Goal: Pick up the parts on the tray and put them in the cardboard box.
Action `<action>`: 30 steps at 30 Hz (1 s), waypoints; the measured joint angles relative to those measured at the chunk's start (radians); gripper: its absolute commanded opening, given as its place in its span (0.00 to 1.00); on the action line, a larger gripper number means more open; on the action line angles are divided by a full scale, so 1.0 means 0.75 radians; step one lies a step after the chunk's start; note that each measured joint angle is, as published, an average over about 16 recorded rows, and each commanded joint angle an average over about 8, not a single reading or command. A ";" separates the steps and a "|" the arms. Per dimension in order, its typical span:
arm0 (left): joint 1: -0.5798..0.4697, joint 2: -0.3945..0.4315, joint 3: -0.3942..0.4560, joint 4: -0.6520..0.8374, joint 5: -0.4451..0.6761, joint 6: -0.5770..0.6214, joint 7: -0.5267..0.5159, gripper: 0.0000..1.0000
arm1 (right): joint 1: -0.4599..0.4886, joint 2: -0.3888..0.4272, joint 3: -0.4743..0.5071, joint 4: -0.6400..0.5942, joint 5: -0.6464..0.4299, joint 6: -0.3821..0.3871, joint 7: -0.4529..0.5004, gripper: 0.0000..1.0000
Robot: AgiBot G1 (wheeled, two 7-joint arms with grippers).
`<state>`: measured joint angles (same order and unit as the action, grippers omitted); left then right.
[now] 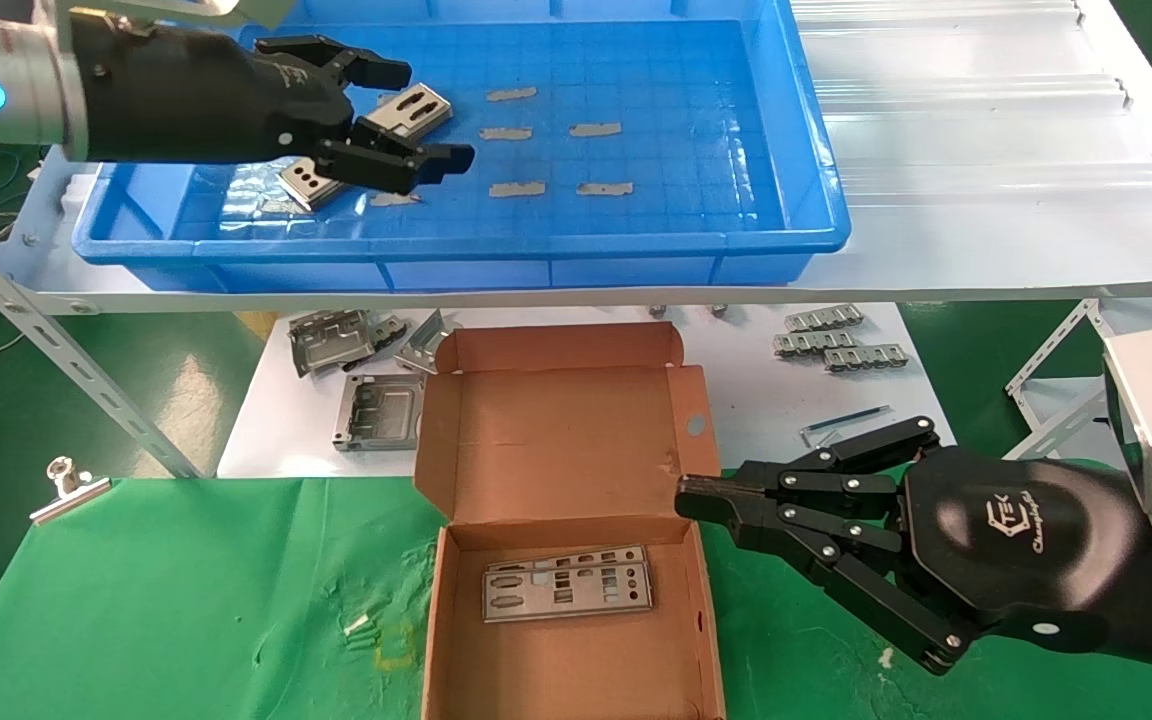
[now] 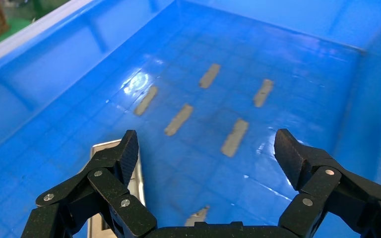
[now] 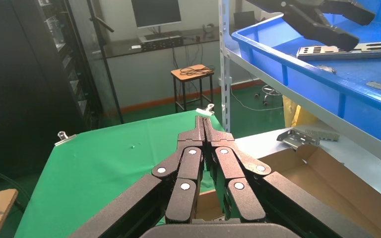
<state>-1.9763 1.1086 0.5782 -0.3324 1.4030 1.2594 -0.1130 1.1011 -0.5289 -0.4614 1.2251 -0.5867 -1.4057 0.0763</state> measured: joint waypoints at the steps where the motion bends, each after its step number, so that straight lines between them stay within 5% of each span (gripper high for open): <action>1: -0.014 0.012 0.003 0.035 0.006 -0.012 0.010 1.00 | 0.000 0.000 0.000 0.000 0.000 0.000 0.000 0.00; 7: -0.069 0.067 0.011 0.197 0.029 -0.086 0.070 1.00 | 0.000 0.000 0.000 0.000 0.000 0.000 0.000 0.00; 9: -0.080 0.082 0.012 0.236 0.033 -0.117 0.086 1.00 | 0.000 0.000 0.000 0.000 0.000 0.000 0.000 0.07; 15: -0.093 0.122 0.008 0.324 0.034 -0.232 0.122 1.00 | 0.000 0.000 0.000 0.000 0.000 0.000 0.000 0.82; 17: -0.094 0.135 0.007 0.348 0.033 -0.270 0.125 1.00 | 0.000 0.000 0.000 0.000 0.000 0.000 0.000 1.00; 30: -0.097 0.188 0.004 0.425 0.033 -0.405 0.111 1.00 | 0.000 0.000 0.000 0.000 0.000 0.000 0.000 1.00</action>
<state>-2.0487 1.2499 0.5811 -0.0136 1.4279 0.9559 -0.0297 1.1011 -0.5289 -0.4614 1.2251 -0.5867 -1.4057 0.0763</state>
